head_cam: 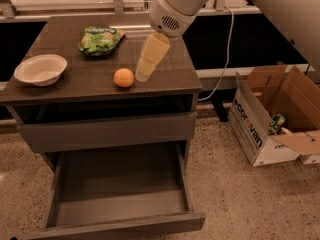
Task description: Place orange into middle drawer
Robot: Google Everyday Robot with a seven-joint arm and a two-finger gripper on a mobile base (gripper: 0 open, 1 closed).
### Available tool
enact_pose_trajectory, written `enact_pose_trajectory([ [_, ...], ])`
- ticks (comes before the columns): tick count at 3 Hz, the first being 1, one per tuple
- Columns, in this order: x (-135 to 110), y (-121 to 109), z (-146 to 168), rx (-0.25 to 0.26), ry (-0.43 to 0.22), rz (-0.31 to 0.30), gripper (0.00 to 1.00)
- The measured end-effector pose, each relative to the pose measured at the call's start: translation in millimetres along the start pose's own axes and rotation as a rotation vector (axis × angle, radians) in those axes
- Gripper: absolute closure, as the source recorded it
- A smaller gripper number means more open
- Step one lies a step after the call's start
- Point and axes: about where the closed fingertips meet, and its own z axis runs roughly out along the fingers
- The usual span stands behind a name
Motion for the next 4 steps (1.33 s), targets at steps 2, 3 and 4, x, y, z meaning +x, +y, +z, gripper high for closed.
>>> enact_pose_trajectory([
  [2,-2.8,-16.7,38.3,0.065,-0.081,0.028,0.00],
  [3,-12.5,-32.8,69.9,0.105,-0.154,0.049,0.00],
  [4,-30.3,-42.3,111.1,0.076,-0.242,0.076,0.00],
])
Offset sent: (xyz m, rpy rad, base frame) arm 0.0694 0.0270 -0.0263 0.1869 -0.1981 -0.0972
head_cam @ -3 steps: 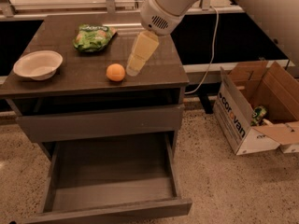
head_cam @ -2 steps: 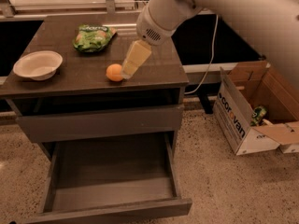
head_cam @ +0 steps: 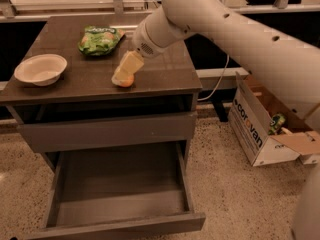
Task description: Place orange into middle drawer
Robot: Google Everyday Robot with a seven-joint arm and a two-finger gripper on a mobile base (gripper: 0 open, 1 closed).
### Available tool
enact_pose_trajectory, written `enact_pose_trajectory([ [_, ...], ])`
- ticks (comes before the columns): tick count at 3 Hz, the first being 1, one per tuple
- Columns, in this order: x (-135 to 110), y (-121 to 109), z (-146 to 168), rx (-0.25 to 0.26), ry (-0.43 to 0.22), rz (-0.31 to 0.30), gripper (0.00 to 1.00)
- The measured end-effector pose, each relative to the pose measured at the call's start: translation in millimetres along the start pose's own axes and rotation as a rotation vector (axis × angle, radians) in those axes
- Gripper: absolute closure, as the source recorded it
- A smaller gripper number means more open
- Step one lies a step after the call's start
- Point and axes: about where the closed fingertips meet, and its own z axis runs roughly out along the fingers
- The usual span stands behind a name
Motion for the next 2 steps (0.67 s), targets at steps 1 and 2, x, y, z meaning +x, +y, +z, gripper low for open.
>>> enact_pose_trajectory([
  [1,0.3,2.3,32.4,-0.052,-0.057,0.043,0.00],
  [2,16.5,10.8,63.3,-0.109,-0.057,0.110,0.02],
])
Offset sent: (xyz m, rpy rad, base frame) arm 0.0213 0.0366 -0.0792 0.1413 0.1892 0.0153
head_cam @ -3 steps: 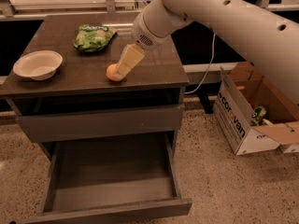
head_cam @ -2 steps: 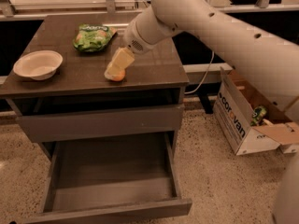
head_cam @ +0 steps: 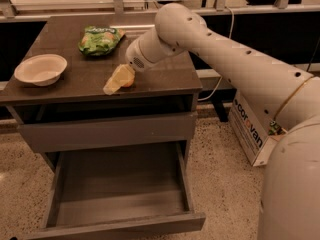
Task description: Place orange into middle drawer
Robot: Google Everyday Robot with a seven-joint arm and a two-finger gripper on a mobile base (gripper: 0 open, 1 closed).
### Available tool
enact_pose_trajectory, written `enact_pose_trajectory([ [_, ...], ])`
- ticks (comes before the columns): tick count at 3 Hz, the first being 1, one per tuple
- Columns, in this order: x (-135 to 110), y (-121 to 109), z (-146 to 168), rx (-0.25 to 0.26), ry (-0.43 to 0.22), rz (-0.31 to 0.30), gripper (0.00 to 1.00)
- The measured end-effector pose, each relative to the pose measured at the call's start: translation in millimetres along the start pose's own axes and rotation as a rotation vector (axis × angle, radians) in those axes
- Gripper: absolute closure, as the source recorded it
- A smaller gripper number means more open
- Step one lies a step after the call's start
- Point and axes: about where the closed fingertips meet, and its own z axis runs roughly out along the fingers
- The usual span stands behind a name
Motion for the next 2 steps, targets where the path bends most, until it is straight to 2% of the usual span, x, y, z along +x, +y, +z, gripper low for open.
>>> enact_pose_trajectory([
  [1,13.6,0.9,13.3,-0.016,0.020,0.043,0.26],
  [2,23.2,1.6,19.3,-0.021,0.030,0.071,0.57],
])
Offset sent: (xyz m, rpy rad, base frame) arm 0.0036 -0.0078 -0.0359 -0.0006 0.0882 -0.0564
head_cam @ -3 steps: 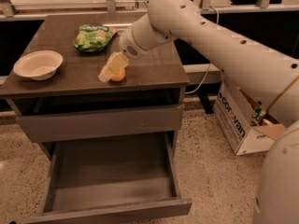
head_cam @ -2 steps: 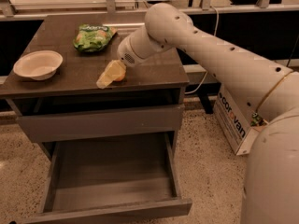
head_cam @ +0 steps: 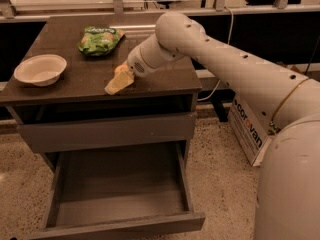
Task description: Place orange into middle drawer
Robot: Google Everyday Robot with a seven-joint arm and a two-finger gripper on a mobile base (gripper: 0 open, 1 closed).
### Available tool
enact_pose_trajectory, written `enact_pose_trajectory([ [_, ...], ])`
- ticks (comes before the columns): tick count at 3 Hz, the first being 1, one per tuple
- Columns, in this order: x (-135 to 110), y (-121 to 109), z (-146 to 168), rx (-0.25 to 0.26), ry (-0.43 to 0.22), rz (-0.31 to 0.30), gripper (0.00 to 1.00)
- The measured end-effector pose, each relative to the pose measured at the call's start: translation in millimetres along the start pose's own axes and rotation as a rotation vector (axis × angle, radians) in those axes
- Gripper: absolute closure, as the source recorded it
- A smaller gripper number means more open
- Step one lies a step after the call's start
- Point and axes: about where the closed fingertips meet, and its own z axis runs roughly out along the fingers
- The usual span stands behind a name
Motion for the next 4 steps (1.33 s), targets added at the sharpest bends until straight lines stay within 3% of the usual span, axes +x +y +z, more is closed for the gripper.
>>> enact_pose_trajectory([
  [2,-5.1,-0.3,-4.3,-0.001,0.000,0.000,1.00],
  [3,-5.1,-0.3,-4.3,-0.001,0.000,0.000,1.00],
  [4,-24.4,7.5,-22.6,-0.022,-0.022,-0.049,1.00],
])
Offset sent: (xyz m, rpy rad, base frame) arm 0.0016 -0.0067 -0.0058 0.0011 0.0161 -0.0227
